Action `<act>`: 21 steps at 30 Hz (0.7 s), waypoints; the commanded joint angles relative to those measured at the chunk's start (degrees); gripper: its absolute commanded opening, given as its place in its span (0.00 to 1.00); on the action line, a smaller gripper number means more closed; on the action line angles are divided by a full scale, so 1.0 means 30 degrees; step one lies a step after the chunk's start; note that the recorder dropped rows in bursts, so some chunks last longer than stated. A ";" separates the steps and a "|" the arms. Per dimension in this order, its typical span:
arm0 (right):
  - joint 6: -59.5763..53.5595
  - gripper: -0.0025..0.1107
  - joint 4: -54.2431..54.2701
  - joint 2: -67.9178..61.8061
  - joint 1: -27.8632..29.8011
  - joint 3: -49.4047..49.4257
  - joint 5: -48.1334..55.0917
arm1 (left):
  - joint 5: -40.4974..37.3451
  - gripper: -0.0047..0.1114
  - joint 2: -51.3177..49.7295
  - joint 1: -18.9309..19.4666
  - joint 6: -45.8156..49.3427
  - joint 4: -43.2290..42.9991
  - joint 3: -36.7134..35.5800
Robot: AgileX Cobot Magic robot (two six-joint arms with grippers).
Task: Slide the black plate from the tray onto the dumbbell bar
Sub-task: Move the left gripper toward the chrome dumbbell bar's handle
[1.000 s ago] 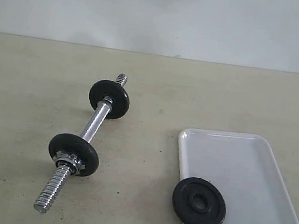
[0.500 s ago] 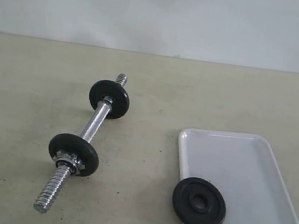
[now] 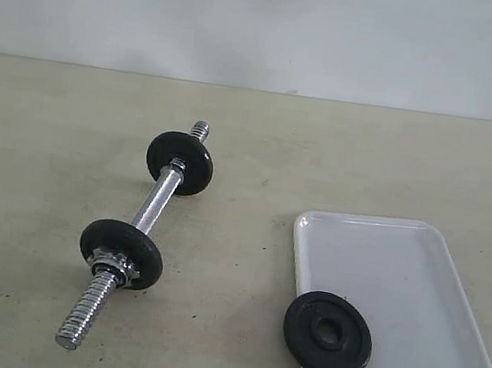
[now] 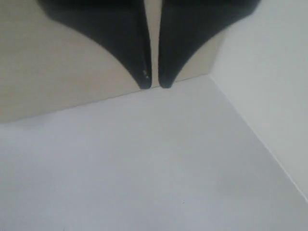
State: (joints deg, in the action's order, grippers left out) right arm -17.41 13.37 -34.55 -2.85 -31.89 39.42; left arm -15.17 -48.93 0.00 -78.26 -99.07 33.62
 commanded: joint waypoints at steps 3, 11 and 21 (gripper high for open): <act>-0.0095 0.02 0.0083 0.0060 -0.0098 -0.0117 -0.0165 | -0.5649 0.08 -0.0149 0.0022 0.2924 0.2833 -0.1174; -0.0095 0.02 0.0814 0.0060 -0.0098 -0.0117 -0.0088 | -0.6330 0.08 -0.0149 0.0022 0.2982 0.7884 -0.2091; -0.0095 0.02 0.0900 0.0060 -0.0098 -0.0117 0.0134 | -0.5300 0.08 -0.0149 0.0022 0.4259 1.9476 -0.2723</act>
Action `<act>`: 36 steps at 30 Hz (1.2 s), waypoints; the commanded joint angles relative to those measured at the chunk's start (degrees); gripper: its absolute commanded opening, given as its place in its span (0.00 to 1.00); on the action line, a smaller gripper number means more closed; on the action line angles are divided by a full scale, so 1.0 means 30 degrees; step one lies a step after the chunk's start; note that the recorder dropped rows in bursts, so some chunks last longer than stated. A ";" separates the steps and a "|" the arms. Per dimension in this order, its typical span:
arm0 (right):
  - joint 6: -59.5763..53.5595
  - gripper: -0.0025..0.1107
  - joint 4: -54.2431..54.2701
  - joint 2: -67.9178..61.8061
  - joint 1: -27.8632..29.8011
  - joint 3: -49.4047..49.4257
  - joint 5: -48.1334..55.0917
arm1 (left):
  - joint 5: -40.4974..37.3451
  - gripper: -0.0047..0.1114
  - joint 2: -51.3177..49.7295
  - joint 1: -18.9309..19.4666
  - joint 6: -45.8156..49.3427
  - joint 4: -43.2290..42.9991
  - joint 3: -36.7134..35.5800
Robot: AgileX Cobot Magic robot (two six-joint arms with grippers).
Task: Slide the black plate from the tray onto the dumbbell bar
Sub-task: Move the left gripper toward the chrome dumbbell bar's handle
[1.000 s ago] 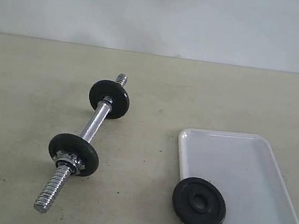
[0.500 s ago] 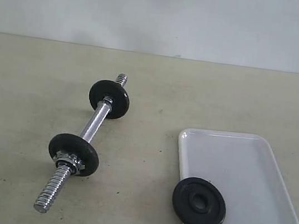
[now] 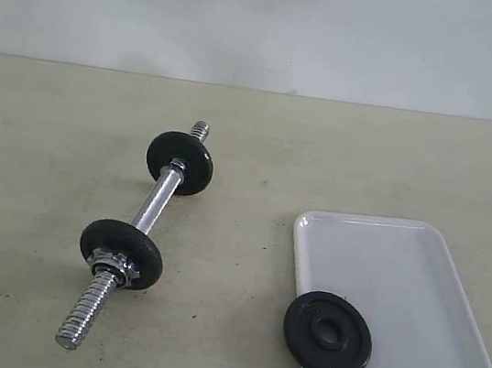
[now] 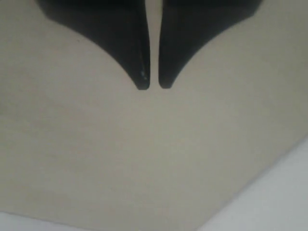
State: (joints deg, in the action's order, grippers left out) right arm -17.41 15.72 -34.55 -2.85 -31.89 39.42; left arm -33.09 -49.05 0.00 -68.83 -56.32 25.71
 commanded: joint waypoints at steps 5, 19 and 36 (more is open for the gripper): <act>-0.0095 0.02 0.0165 0.0060 -0.0098 -0.0117 0.0218 | 0.1614 0.08 -0.0108 0.0022 0.3987 1.2071 -0.0085; -0.0095 0.02 0.0165 0.0060 -0.0098 -0.0117 0.0218 | 0.1264 0.08 -0.0150 0.0022 2.8134 2.6803 -0.0085; -0.0170 0.02 0.0157 0.0060 -0.0098 -0.0117 0.0218 | -0.0990 0.08 -0.2982 0.0022 4.3666 3.9923 -0.0085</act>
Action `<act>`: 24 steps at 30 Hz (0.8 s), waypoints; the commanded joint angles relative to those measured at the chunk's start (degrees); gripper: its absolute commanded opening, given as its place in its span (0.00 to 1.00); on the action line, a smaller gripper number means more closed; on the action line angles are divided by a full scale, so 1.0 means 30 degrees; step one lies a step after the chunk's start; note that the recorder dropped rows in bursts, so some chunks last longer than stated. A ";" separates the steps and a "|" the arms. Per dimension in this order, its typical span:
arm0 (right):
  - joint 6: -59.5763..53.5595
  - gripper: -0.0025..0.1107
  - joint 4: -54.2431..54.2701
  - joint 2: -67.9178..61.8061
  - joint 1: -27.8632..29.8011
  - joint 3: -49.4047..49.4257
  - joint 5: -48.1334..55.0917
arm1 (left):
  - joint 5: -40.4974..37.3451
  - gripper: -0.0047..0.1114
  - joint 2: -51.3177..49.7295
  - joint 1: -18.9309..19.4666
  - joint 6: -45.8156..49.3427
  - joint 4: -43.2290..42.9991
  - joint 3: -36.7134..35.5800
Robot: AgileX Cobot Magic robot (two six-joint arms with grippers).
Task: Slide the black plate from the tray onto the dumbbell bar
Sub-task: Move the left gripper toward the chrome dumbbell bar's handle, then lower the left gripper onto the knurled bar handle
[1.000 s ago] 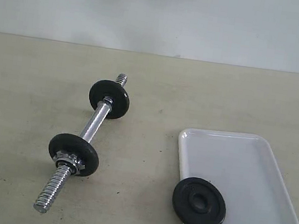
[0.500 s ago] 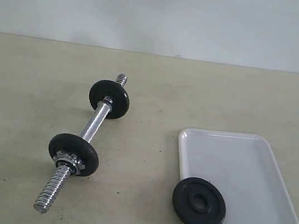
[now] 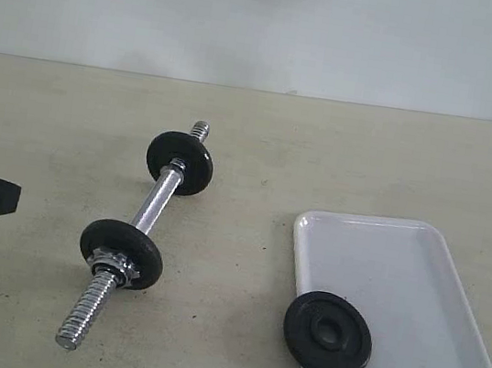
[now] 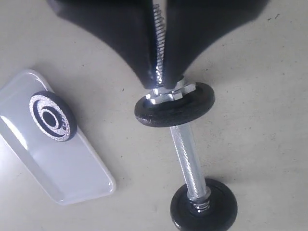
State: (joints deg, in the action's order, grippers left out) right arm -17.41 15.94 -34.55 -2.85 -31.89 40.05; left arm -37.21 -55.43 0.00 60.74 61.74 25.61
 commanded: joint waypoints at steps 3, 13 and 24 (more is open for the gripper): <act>-0.0226 0.02 0.0083 0.0060 -0.0098 -0.0117 0.0007 | 0.0522 0.08 -0.1657 0.0022 0.0477 0.0625 0.0230; -0.0226 0.02 0.0083 0.0060 -0.0098 -0.0117 0.0007 | -0.0472 0.08 -0.4373 -0.0189 0.0477 0.0487 0.3966; -0.0335 0.02 0.0083 0.0060 -0.0098 -0.0117 -0.0063 | 0.2434 0.08 -0.8291 -0.4149 -0.3102 -0.3483 0.7417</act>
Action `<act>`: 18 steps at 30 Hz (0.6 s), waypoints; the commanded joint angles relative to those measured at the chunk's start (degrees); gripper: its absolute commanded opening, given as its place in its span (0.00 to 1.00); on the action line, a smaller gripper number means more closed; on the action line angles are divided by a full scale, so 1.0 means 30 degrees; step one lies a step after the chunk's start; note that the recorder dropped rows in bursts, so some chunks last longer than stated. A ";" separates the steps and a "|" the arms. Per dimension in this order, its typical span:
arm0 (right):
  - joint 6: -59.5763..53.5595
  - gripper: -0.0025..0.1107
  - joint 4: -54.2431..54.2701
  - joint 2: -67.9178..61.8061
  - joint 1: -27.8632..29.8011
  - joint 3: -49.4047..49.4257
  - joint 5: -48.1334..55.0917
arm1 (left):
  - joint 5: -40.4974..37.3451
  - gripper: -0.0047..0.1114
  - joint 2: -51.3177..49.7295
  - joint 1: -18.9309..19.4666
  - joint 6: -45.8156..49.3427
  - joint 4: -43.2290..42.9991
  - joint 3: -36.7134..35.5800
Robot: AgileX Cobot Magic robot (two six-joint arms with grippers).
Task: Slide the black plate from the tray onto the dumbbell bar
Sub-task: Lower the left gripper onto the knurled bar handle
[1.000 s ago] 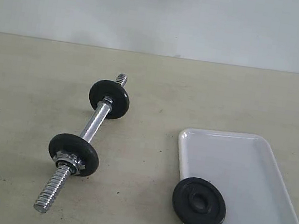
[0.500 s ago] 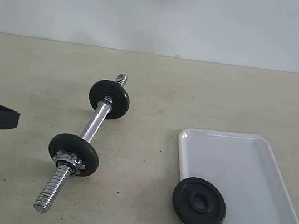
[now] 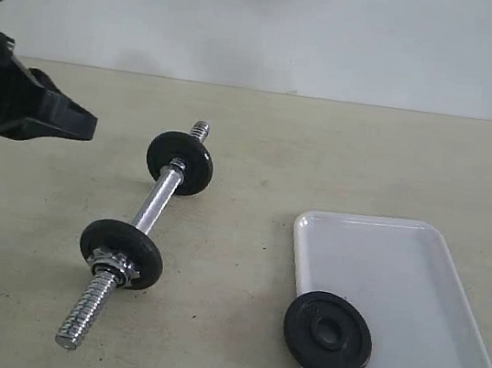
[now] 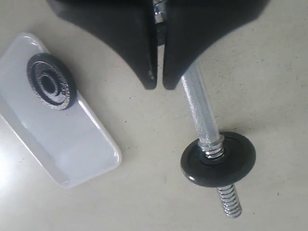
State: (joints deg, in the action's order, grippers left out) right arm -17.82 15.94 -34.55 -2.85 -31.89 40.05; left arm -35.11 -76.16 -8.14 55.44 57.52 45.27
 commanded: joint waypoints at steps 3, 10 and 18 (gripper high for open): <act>-0.0197 0.02 0.0083 0.0060 -0.0098 -0.0117 -0.0063 | 0.2789 0.08 -0.2760 -0.2263 -0.4249 -0.5211 0.1704; -0.0232 0.02 0.0083 0.0060 -0.0098 -0.0117 -0.0209 | 0.1759 0.08 -0.6251 -0.3457 -1.3440 -1.2737 0.4650; -0.0232 0.02 0.0083 0.0060 -0.0098 -0.0117 -0.0434 | 0.1202 0.08 -0.8325 -0.4180 -1.4335 -1.3558 0.7188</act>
State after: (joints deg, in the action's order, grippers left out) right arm -17.92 15.94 -34.55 -2.85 -31.89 39.51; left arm -29.96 -99.77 -20.12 13.79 17.70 64.70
